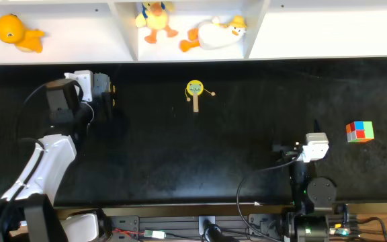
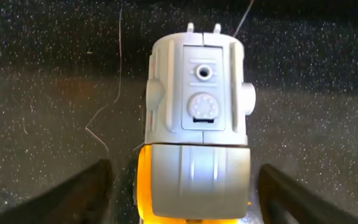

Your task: Store Toys

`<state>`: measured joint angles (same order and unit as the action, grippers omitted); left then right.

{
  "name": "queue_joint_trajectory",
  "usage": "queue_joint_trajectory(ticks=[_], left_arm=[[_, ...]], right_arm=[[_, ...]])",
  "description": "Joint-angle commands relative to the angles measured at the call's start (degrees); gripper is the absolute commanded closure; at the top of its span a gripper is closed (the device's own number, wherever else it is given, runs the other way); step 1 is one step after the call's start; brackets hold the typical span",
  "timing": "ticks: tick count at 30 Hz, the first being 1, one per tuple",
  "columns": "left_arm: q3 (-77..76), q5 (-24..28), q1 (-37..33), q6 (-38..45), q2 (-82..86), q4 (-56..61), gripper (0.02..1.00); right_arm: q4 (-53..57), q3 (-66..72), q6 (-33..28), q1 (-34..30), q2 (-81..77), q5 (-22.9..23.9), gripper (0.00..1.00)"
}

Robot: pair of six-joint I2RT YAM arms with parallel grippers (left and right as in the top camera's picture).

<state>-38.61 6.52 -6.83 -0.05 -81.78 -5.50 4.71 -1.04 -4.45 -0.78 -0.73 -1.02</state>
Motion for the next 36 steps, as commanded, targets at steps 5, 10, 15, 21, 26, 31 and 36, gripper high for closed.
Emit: queue_joint_trajectory(ticks=[5,10,15,21,26,31,36], left_arm=[[0.39,-0.68,0.22,0.22,-0.66,1.07,0.47],[0.39,-0.66,0.22,0.22,-0.66,1.16,0.56],[0.39,-0.63,0.22,0.22,-0.66,1.11,0.586],[0.39,-0.61,0.22,0.17,-0.09,-0.39,0.599],[0.39,-0.66,0.22,0.24,2.82,-3.43,0.619],[0.39,-0.66,0.22,0.24,5.6,-6.12,0.625],[0.39,-0.66,0.22,0.24,8.17,-8.57,0.641]], right_arm=[[-0.2,0.76,0.66,-0.26,0.52,0.48,0.007],[-0.22,0.76,0.63,-0.26,0.52,0.46,0.005],[-0.22,0.76,0.63,-0.26,0.52,0.48,0.005],[-0.22,0.76,0.63,-0.26,0.52,0.46,0.005],[-0.22,0.76,0.63,-0.26,0.52,0.48,0.005],[-0.22,0.76,0.63,-0.26,0.52,0.46,0.005],[-0.22,0.76,0.63,-0.26,0.52,0.48,0.005]])
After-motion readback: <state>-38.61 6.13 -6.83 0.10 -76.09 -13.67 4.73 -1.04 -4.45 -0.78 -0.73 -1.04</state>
